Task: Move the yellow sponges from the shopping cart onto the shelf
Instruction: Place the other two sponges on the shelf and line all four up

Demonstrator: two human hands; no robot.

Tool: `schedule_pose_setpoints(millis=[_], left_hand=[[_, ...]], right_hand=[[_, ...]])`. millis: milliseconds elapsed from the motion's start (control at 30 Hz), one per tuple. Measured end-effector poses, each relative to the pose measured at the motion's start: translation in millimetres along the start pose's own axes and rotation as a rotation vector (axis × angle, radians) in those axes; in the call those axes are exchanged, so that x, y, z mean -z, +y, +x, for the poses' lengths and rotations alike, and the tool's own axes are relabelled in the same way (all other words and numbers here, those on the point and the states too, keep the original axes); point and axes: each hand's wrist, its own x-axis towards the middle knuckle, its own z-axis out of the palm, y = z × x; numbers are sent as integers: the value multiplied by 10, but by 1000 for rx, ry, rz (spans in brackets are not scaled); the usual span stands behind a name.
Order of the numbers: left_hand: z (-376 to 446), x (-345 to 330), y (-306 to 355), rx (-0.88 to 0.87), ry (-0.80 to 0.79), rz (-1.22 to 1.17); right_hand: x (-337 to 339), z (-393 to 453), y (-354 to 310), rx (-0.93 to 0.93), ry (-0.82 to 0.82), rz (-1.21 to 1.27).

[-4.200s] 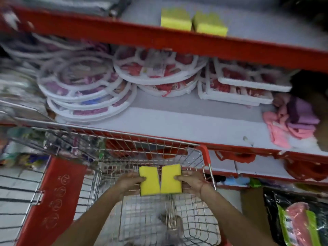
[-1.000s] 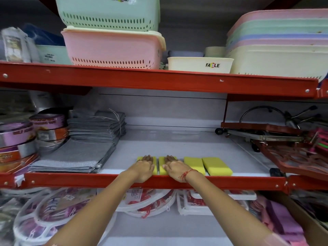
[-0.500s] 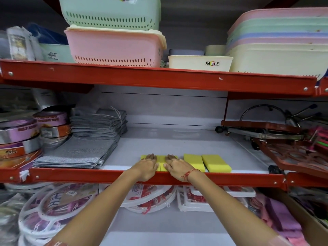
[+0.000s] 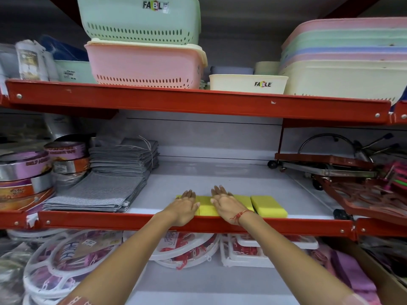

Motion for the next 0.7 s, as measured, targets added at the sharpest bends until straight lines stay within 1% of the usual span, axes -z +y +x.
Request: schedule_pose_setpoints(millis=[167,333,400,700], left_hand=[[45,2,137,-33,4,-7],[100,-55,288,-35,-40,16],[97,-88,285,-34,-34,32],[68,-129,274,-40,-2,63]], right_hand=[[187,-56,328,-121,-22,-70],[103,-130,455,-175,-79,-134],[56,-143,445,-175,-96,-116],[42,-261,433,-82,-77,-31]])
